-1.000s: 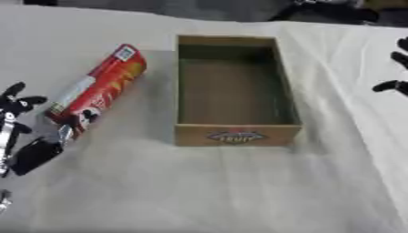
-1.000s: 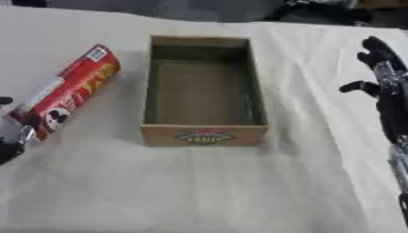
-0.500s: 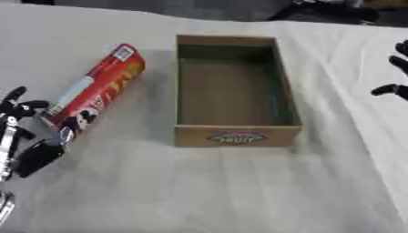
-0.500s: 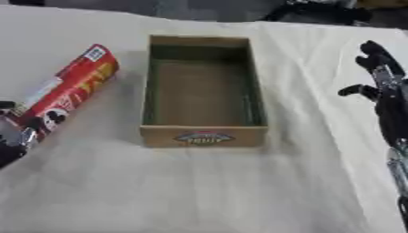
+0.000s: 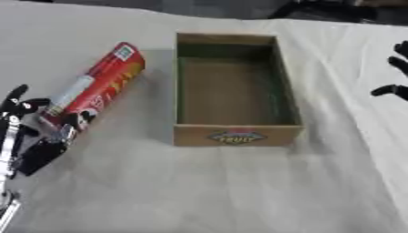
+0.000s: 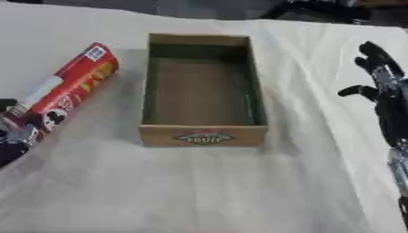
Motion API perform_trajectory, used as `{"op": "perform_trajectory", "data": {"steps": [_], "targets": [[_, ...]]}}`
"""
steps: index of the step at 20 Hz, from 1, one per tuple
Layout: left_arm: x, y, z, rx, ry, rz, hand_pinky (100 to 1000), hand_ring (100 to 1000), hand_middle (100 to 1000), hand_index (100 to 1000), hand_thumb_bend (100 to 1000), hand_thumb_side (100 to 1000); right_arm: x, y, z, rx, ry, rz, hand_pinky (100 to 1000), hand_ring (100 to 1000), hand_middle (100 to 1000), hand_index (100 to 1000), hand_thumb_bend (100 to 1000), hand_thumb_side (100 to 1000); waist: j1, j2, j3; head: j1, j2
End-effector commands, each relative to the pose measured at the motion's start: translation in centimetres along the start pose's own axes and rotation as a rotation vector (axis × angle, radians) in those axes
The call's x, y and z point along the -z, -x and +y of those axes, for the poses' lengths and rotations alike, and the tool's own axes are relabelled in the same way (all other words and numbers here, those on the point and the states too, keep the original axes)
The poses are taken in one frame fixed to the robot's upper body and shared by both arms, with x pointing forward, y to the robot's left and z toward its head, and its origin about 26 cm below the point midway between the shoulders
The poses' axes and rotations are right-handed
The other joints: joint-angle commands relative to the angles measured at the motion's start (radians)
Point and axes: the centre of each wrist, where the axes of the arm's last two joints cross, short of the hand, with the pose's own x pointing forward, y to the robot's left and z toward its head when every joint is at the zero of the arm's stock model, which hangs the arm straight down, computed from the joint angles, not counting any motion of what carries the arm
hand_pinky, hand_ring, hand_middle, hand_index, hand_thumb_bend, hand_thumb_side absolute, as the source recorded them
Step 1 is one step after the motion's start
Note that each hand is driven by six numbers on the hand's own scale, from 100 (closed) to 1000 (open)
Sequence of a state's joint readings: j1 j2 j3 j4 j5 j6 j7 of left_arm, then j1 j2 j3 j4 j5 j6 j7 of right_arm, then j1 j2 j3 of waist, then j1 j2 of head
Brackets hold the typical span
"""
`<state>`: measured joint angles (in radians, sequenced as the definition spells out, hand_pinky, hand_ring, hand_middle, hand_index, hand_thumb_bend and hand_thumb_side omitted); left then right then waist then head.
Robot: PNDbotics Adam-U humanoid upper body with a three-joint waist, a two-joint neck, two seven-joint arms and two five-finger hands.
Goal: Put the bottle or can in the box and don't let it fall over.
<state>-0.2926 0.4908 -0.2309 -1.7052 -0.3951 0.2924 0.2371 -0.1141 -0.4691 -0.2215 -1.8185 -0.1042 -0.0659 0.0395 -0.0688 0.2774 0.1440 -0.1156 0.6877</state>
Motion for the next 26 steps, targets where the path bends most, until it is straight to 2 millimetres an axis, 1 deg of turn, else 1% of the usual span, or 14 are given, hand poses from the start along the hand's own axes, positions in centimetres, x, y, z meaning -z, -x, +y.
{"op": "perform_trajectory", "data": {"steps": [1,3,8,13,17,22,26], "targets": [[0.4,-0.4,0.3,-0.001,-0.011,-0.021,571,839,994,794,351,570,0.3,-0.5,-0.5,-0.023,0.002,-0.019,577,1000,1000,994,100,979,-0.012,0.003,-0.003,0.005,-0.015],[0.5,-0.3,0.2,0.002,-0.004,-0.023,587,853,995,789,355,569,0.3,-0.5,-0.5,-0.024,0.002,-0.018,577,1000,1000,994,100,980,-0.013,0.005,-0.004,0.007,-0.017],[0.7,-0.2,-0.1,0.004,0.007,-0.021,563,836,994,787,357,556,0.4,-0.5,-0.5,-0.023,0.002,-0.02,577,1000,1000,991,100,985,-0.016,0.009,-0.006,0.012,-0.022],[0.8,-0.1,-0.4,0.012,0.018,-0.015,534,811,984,784,367,509,0.4,-0.6,-0.5,-0.022,0.002,-0.023,577,1000,1000,988,100,984,-0.018,0.012,-0.009,0.015,-0.025],[0.9,0.0,-0.7,0.023,0.031,-0.012,530,807,981,783,374,481,0.4,-0.6,-0.5,-0.021,0.004,-0.025,577,1000,1000,987,100,983,-0.019,0.013,-0.011,0.016,-0.025],[0.9,-0.4,-0.7,0.037,0.025,-0.035,537,817,989,786,378,478,0.4,-0.6,-0.5,-0.019,0.006,-0.026,577,1000,1000,985,100,980,-0.019,0.013,-0.012,0.018,-0.025],[0.8,-0.4,-1.1,0.055,0.039,-0.036,523,800,953,774,389,447,0.5,-0.7,-0.5,-0.018,0.006,-0.029,577,1000,1000,983,100,977,-0.018,0.012,-0.014,0.019,-0.026]]}}
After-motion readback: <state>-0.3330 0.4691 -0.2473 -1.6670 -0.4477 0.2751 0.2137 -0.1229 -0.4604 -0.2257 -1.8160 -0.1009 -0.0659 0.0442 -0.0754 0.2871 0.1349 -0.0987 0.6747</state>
